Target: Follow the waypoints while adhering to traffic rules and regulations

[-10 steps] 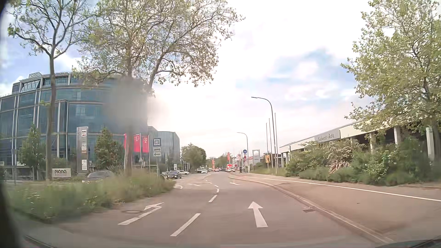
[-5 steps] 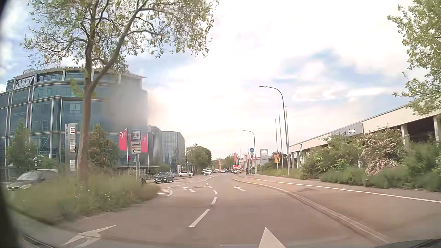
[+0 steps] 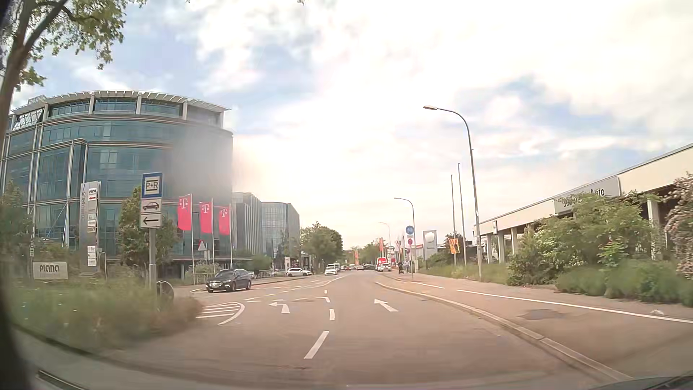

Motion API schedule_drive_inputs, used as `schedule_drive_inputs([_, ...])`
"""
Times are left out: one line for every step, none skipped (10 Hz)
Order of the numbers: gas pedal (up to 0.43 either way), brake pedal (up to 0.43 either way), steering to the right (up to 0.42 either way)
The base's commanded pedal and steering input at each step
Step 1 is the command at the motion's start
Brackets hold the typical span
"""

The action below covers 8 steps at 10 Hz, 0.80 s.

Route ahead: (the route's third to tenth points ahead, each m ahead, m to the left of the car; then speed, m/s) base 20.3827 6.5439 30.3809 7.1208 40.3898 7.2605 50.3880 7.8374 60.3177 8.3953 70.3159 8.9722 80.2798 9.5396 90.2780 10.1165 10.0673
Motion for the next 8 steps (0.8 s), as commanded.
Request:
schedule_drive_inputs([0.11, 0.0, -0.028])
schedule_drive_inputs([0.11, 0.0, -0.028])
schedule_drive_inputs([0.11, 0.0, -0.031])
schedule_drive_inputs([0.11, 0.0, -0.038])
schedule_drive_inputs([0.11, 0.0, -0.045])
schedule_drive_inputs([0.098, 0.0, -0.048])
schedule_drive_inputs([0.098, 0.0, -0.048])
schedule_drive_inputs([0.098, 0.0, -0.048])
